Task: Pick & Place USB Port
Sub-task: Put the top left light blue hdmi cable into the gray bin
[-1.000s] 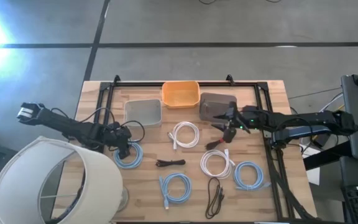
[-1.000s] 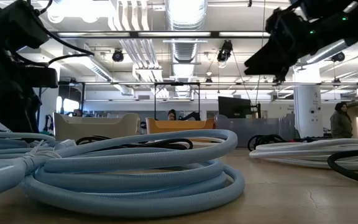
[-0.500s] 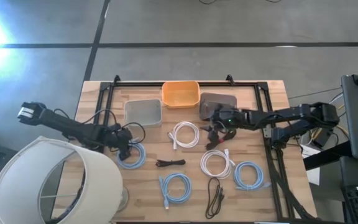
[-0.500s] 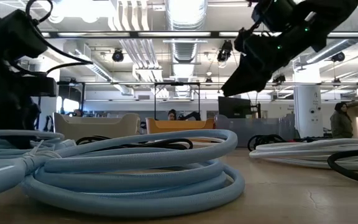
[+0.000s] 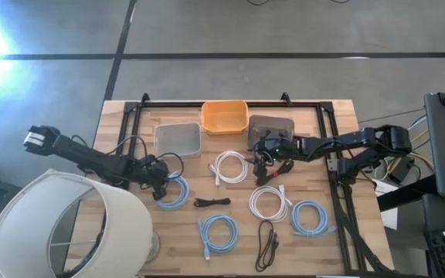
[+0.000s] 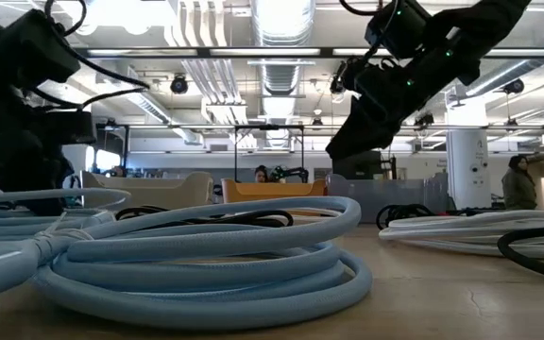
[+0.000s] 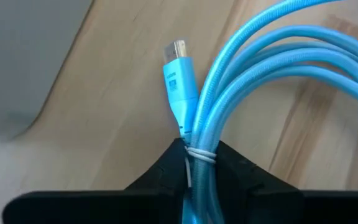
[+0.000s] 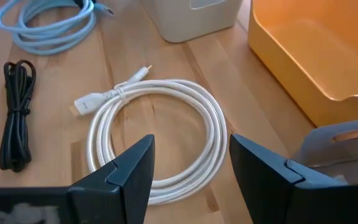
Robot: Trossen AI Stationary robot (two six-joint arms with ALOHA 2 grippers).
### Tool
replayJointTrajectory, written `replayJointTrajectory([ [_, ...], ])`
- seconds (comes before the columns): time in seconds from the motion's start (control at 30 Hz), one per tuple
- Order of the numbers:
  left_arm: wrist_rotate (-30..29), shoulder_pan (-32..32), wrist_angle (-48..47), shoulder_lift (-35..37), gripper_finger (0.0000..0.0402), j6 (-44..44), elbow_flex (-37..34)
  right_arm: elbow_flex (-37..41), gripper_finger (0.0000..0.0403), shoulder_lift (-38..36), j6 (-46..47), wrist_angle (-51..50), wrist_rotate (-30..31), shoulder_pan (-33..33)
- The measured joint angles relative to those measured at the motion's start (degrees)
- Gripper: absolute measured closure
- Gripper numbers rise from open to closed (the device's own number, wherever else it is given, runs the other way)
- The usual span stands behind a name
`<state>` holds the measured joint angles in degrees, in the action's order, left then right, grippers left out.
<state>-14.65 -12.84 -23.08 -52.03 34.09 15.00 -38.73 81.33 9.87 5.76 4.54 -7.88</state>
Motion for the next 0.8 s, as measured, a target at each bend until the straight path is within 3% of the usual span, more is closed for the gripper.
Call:
replayJointTrajectory([
  [0.3,-12.9,0.0,0.6,-0.4,0.0339,-12.5,10.3,-0.2,0.0197,-1.3,0.0,0.2,0.0,0.0],
  [0.57,-34.4,0.1,0.4,-2.4,0.0337,-24.2,19.7,-0.2,0.0197,-1.2,0.0,0.3,0.0,0.0],
  [0.8,-45.7,3.8,0.3,-4.5,0.0336,-30.8,23.3,-0.2,0.0197,-1.2,0.0,0.4,0.0,0.0],
])
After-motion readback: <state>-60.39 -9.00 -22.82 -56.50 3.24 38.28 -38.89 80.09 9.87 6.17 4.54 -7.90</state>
